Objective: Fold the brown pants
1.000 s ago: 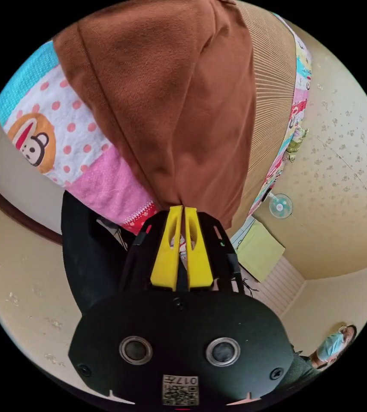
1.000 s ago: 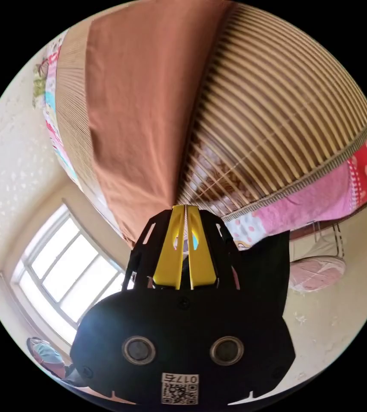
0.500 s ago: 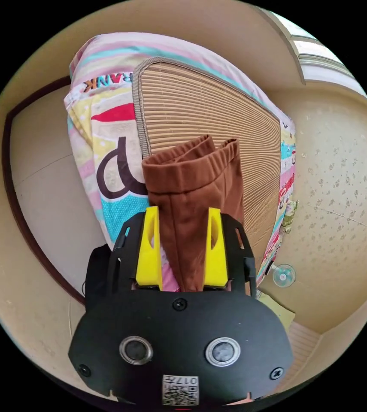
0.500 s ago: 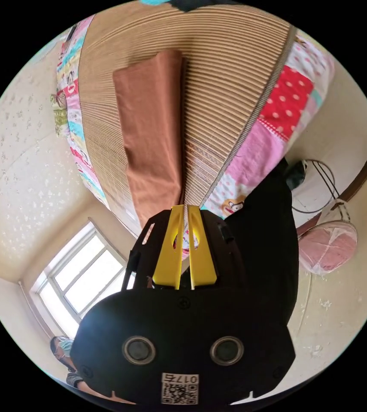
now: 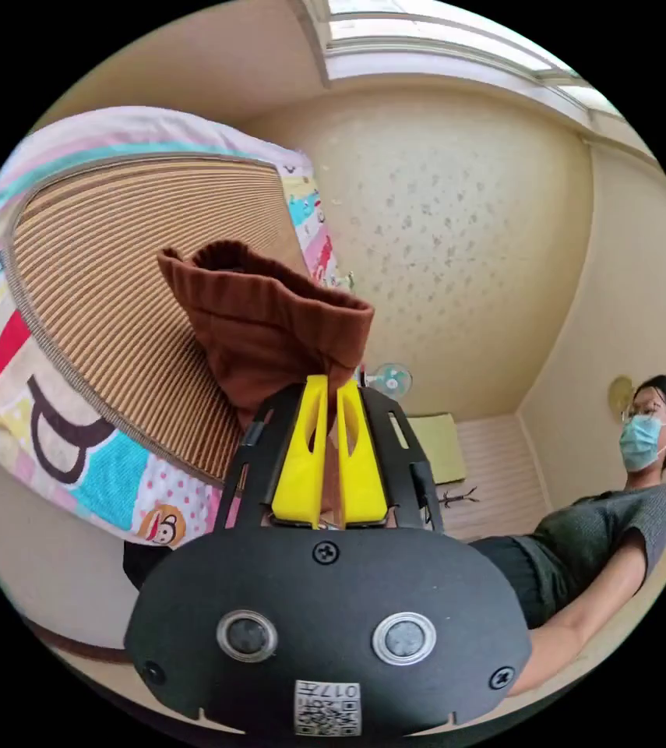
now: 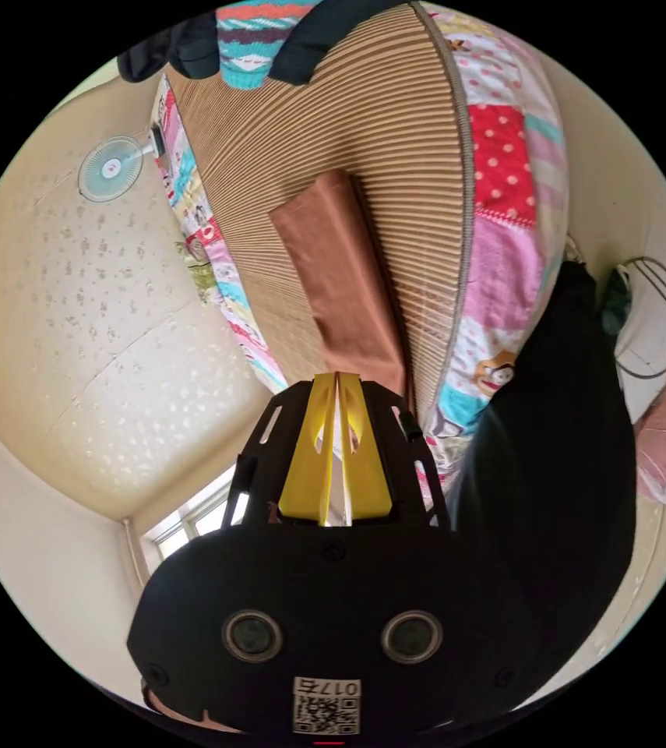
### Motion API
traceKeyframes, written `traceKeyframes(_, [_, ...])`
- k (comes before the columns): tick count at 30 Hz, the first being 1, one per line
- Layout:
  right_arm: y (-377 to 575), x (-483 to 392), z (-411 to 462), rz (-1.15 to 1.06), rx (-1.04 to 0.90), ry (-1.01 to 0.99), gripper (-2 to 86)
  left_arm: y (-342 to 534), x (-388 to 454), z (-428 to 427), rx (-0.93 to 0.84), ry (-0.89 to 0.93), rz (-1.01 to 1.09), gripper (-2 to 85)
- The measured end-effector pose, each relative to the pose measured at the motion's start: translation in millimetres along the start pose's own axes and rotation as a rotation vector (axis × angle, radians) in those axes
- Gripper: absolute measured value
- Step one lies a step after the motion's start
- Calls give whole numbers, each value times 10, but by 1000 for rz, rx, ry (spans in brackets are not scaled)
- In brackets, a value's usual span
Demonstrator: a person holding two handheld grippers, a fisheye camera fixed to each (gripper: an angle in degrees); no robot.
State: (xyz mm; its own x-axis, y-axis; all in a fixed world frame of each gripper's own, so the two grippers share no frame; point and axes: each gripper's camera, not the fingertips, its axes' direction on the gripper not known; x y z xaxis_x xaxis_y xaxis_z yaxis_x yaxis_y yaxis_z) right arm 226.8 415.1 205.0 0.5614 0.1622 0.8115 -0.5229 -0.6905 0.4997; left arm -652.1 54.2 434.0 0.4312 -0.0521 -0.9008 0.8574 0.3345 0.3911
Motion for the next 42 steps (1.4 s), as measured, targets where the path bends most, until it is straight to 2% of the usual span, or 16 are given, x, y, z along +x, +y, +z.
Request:
traceKeyframes(4, [-61, -76, 210, -37, -61, -93, 3, -156, 1096, 1360, -408, -1, 363, 3])
traceKeyframes(6, [-82, -110, 262, -53, -84, -95, 3, -10, 1406, 2033, -541, -11, 448, 15])
traceKeyframes(8, [-117, -127, 282, -56, -105, -74, 3, 232, 1511, 2711, -671, 6, 451, 42])
traceKeyframes(10, [-140, -127, 252, -52, -106, -70, 3, 616, 1420, 3449, -928, 40, 421, 75])
traceKeyframes(11, [-148, -128, 215, -50, -100, -80, 3, 685, 1373, 3546, -964, 34, 409, 78])
traceKeyframes(14, [-183, -147, 105, -52, -93, -128, 3, 767, 1079, 3479, -833, -67, 294, 80])
traceKeyframes(16, [-223, -175, 47, -60, -97, -129, 3, 699, 747, 3104, -636, -263, 132, 85])
traceKeyframes(20, [-320, -392, 97, -120, -147, 56, 4, 707, 203, 2587, -425, -544, -121, 145])
traceKeyframes(23, [-397, -694, 456, -212, -253, 270, 4, 832, -301, 2680, -513, -486, -293, 176])
traceKeyframes(25, [-435, -914, 816, -290, -352, 404, 4, 1037, -600, 2952, -639, -349, -410, 165])
traceKeyframes(28, [-397, -1316, 1593, -479, -537, 673, 4, 1118, -733, 3054, -672, -256, -490, 128])
traceKeyframes(32, [-67, -1793, 2603, -880, -609, 1028, 4, 966, -475, 3138, -706, -127, -350, 84])
traceKeyframes(34, [18, -1835, 2936, -981, -573, 1134, 4, 818, -107, 3214, -710, -33, -230, 79])
traceKeyframes(36, [-19, -1740, 3203, -961, -557, 1207, 4, 700, 274, 3296, -718, -13, -117, 77])
traceKeyframes(39, [-192, -1496, 3394, -755, -574, 1076, 4, 550, 951, 3541, -764, -98, 35, 76])
traceKeyframes(42, [-355, -1368, 3324, -585, -612, 772, 5, 543, 1650, 3952, -822, -230, 213, 76])
